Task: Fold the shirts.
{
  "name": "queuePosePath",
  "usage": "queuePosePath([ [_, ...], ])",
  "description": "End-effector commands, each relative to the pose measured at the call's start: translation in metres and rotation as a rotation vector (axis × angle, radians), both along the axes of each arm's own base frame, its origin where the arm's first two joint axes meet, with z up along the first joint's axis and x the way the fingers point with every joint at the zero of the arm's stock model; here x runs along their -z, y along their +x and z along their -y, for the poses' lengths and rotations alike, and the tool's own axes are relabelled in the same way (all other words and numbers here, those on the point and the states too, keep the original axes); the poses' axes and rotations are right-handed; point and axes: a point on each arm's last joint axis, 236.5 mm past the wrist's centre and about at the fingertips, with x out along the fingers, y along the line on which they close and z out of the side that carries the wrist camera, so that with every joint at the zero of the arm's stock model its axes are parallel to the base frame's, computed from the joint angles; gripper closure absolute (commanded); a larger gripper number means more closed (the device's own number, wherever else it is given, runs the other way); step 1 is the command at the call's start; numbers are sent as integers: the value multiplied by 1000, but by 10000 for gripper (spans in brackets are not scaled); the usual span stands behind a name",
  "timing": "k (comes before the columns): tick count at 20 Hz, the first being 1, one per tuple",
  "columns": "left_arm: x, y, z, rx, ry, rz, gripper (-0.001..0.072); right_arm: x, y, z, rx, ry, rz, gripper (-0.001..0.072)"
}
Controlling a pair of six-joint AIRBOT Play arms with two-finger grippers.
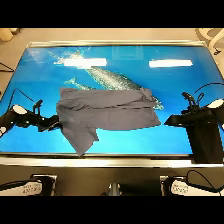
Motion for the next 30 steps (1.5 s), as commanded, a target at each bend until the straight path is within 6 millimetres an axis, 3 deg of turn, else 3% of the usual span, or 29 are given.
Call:
queuePosePath([
  [1, -5, 3, 4, -8, -12, 13, 681, 13, 6, -7, 27, 50, -18, 201],
  [3, -9, 2, 4, -3, -14, 17, 681, 18, 11, -20, 0, 74, -9, 200],
  [5, -14, 2, 5, 0, -13, 28, 681, 25, 19, -35, -43, 45, 17, 155],
  [7, -20, 3, 5, 0, -13, 45, 681, 32, 35, -44, -33, -4, 58, 183],
  [10, -32, 8, 7, -8, -18, 83, 681, 43, 30, -67, -86, -6, 24, 196],
  [11, -37, 10, 7, -9, -19, 97, 681, 48, 27, -71, -112, -17, 13, 236],
  [13, -47, 14, 7, -5, -15, 124, 681, 50, 24, -74, -130, -22, 7, 430],
  [14, -54, 16, 7, 1, -13, 141, 681, 47, 22, -75, -144, -15, 1, 588],
  [15, -62, 20, 6, 8, -11, 160, 682, 43, 21, -75, -159, -7, -8, 685],
  [18, -107, 42, 4, 33, 4, 265, 682, 3, 40, -76, -269, -8, 90, 686],
  [20, -169, 64, 1, 87, 46, 433, 684, -58, 75, -71, -289, -61, 271, 686],
  [21, -213, 74, -1, 94, 74, 542, 685, -105, 97, -67, -287, -106, 405, 686],
  [23, -342, 80, -3, 99, 159, 856, 685, -229, 128, -56, -270, -242, 747, 686],
  [24, -414, 70, -1, 93, 204, 1030, 685, -307, 129, -49, -244, -337, 947, 687],
  [25, -496, 47, 2, 74, 254, 1234, 684, -384, 118, -40, -200, -441, 1135, 688],
  [26, -569, 16, 6, 50, 304, 1435, 683, -463, 91, -31, -144, -558, 1325, 688],
  [27, -634, -24, 9, 26, 365, 1634, 683, -528, 56, -23, -82, -662, 1482, 687],
  [28, -688, -69, 15, 9, 429, 1819, 682, -585, 13, -17, 3, -747, 1626, 687],
  [29, -721, -106, 19, -24, 450, 1943, 682, -625, -28, -13, 76, -806, 1736, 687],
  [30, -740, -135, 21, -61, 448, 2027, 682, -646, -59, -13, 117, -838, 1801, 687],
])
